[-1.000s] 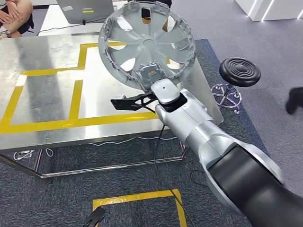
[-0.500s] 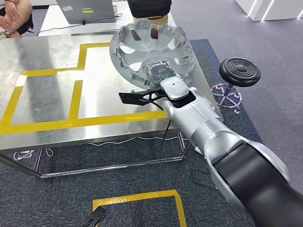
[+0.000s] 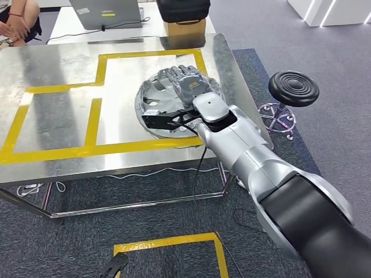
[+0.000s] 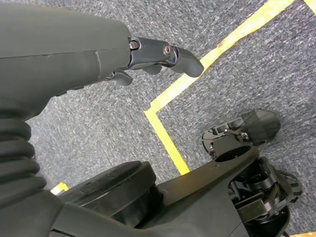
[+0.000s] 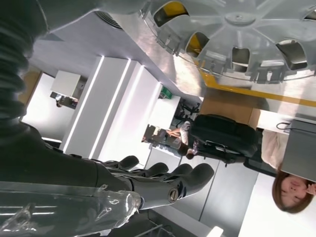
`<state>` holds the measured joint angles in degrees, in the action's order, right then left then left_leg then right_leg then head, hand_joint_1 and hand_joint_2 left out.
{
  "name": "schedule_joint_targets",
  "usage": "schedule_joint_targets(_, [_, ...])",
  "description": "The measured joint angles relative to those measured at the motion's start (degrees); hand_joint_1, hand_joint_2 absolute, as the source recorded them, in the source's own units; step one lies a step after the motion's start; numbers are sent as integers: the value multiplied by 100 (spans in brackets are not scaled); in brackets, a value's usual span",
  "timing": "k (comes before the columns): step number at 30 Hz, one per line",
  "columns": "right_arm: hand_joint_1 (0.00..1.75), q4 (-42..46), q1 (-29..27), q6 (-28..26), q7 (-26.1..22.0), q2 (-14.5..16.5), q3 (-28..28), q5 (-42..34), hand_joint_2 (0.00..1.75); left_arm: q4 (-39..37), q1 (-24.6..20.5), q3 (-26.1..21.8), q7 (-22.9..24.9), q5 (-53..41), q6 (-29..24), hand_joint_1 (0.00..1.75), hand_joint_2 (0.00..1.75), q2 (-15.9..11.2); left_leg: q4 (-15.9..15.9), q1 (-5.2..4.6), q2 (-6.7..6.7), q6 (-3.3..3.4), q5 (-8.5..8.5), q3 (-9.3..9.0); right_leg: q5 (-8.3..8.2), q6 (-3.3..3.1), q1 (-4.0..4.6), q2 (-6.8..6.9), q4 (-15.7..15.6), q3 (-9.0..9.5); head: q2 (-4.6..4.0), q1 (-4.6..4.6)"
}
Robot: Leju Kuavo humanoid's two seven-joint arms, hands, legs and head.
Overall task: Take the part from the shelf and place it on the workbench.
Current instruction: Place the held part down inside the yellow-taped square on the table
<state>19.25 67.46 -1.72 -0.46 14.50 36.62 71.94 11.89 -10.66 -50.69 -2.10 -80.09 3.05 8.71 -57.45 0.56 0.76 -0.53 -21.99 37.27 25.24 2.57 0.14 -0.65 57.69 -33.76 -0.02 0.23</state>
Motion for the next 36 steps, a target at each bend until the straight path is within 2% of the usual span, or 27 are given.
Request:
schedule_joint_targets(3, [0,6,0,-56,-25,17,19,5,175,0,1,-5,0,1,-1,0,0,-5,0,0,0,0,0,-1,0,0,0,0,0,0,0,0])
schedule_joint_targets(7, [0,49,0,-186,-54,31,29,-45,0,0,1,-10,-1,1,-7,0,0,-5,0,0,0,0,0,-1,1,-1,0,0,0,0,-1,0])
schedule_joint_targets(27, [0,444,-39,-884,-264,29,-61,-189,0,0,16,-118,4,73,-121,0,0,-5,0,1,0,-1,0,-4,1,-1,0,-1,0,0,-1,-1])
schedule_joint_targets(33, [0,865,-463,-1197,-511,-39,-67,-390,0,0,51,-308,-49,260,-180,0,0,-7,-7,-23,0,18,-21,-7,5,14,-24,-1,-11,10,-1,-1])
schedule_joint_targets(36, [0,1034,-726,-1288,-554,-125,-65,-451,0,0,77,-371,-57,273,-202,0,0,-13,-13,-53,1,51,-37,-6,7,46,-54,-1,-18,14,-1,-1])
